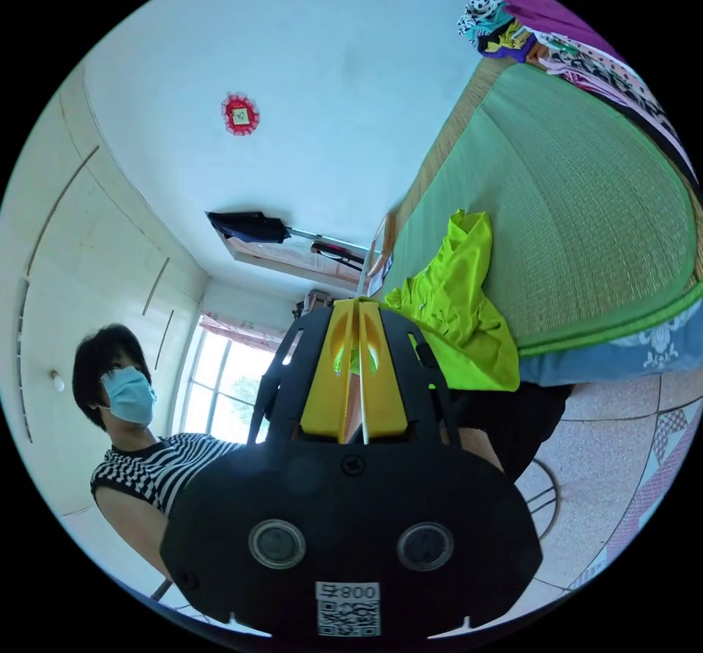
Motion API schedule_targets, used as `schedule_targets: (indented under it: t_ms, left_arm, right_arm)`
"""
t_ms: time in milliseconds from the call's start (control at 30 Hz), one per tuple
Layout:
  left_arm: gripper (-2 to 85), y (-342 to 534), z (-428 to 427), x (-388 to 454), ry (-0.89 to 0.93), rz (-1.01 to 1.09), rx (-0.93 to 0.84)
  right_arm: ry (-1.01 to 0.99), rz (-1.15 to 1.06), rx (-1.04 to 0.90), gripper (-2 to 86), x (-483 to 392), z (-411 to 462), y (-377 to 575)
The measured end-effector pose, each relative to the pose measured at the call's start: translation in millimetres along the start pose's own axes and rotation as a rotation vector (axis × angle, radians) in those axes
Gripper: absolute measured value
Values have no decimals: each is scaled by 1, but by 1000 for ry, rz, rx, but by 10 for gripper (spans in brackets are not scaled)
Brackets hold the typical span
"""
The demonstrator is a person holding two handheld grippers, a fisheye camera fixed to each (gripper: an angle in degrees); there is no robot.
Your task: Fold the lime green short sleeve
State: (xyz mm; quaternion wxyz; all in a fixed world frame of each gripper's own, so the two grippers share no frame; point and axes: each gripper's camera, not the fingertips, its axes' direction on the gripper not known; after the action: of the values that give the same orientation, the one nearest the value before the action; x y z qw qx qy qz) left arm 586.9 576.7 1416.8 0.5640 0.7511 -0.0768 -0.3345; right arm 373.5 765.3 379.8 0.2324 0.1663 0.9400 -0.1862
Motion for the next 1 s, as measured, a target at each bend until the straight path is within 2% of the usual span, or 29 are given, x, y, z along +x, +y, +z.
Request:
schedule_targets:
  t_ms: [533,1000]
  left_arm:
    - [7,-190,146,-41,-77,-20,-21]
    - [14,-296,262,-136,-240,-166,-48]
  right_arm:
    - [61,46,-30,2,59,102,-206]
    - [121,261,-99,5,165,207,-360]
